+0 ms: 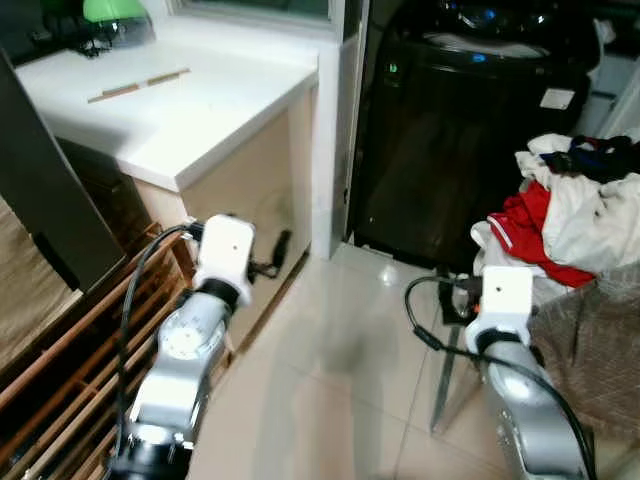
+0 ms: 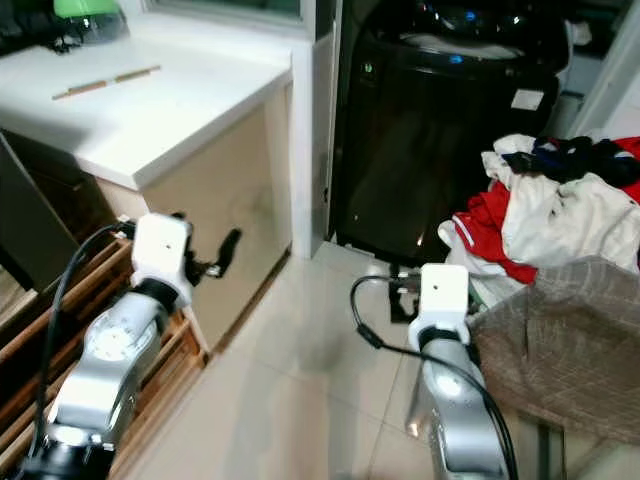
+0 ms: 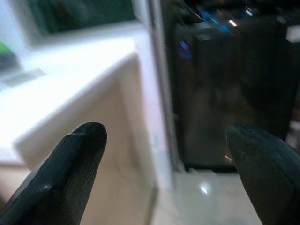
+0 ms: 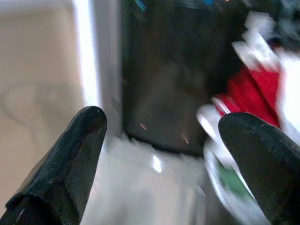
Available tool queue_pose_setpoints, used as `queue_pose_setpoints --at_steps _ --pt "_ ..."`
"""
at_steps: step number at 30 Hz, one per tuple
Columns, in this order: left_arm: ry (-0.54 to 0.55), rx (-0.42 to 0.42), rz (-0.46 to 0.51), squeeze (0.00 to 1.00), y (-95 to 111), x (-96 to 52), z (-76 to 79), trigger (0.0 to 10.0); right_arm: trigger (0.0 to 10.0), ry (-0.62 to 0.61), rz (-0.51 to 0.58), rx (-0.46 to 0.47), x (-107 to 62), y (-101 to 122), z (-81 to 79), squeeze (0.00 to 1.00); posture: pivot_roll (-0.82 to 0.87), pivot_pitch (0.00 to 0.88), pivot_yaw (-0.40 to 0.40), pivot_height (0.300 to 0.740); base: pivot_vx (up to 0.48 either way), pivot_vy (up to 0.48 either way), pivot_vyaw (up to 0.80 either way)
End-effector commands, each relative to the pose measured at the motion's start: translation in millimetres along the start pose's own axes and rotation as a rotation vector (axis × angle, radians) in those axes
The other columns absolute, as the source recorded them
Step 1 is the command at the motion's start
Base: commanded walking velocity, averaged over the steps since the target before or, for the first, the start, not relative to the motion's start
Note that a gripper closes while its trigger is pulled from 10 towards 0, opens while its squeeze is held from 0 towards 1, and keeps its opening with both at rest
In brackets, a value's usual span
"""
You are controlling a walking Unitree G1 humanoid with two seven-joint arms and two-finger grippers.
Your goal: Clothes washing
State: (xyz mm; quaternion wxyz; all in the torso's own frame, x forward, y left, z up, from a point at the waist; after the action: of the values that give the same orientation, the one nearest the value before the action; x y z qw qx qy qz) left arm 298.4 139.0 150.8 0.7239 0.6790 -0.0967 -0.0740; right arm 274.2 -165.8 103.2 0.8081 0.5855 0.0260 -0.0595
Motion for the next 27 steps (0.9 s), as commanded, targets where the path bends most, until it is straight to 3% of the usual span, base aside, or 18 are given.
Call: queue_pose_setpoints --at_steps 1,3,12,18,27 --pt "0.026 0.002 0.019 0.0 8.2 -1.5 -7.2 10.0 10.0 0.038 0.066 0.023 0.6 17.9 -7.0 0.0 -0.01 0.0 0.01 0.74 0.349 0.0 0.0" --pt "0.029 0.0 0.027 0.0 10.1 -1.6 -7.6 10.0 10.0 0.043 0.071 0.025 0.7 19.9 -7.7 0.0 -0.01 0.0 0.01 0.74 0.345 0.0 0.0" --pt "0.052 -0.035 0.063 0.0 21.7 -7.9 -10.5 10.0 10.0 0.113 0.233 0.067 -2.9 70.3 -14.2 0.0 -0.02 0.0 0.02 0.74 0.333 0.0 0.0" --pt "0.044 -0.042 0.056 0.0 27.4 -4.7 -10.0 10.0 10.0 0.1 0.262 0.102 -5.4 82.6 -12.0 0.0 -0.03 0.0 0.019 0.74 0.31 0.0 0.0" --pt "0.047 -0.048 0.066 0.0 34.0 -5.4 -9.6 10.0 10.0 0.113 0.245 0.106 -9.9 83.2 -14.1 0.0 -0.03 0.0 0.013 0.74 0.3 0.0 0.0"
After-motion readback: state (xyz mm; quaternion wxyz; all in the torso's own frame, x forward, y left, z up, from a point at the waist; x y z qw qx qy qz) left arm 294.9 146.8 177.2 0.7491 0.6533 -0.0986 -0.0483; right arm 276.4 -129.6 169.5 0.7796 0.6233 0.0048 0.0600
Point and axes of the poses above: a point about 5 cm out from each wrist's last joint towards the gripper, its own x axis pointing out of the wrist towards the gripper, its own y axis along the axis of the wrist's last joint, z = x × y, the point moved 1 cm from there along x, pointing out of the wrist towards the gripper, and after that the axes turned 14 degrees about -x, right-handed, at the moved point
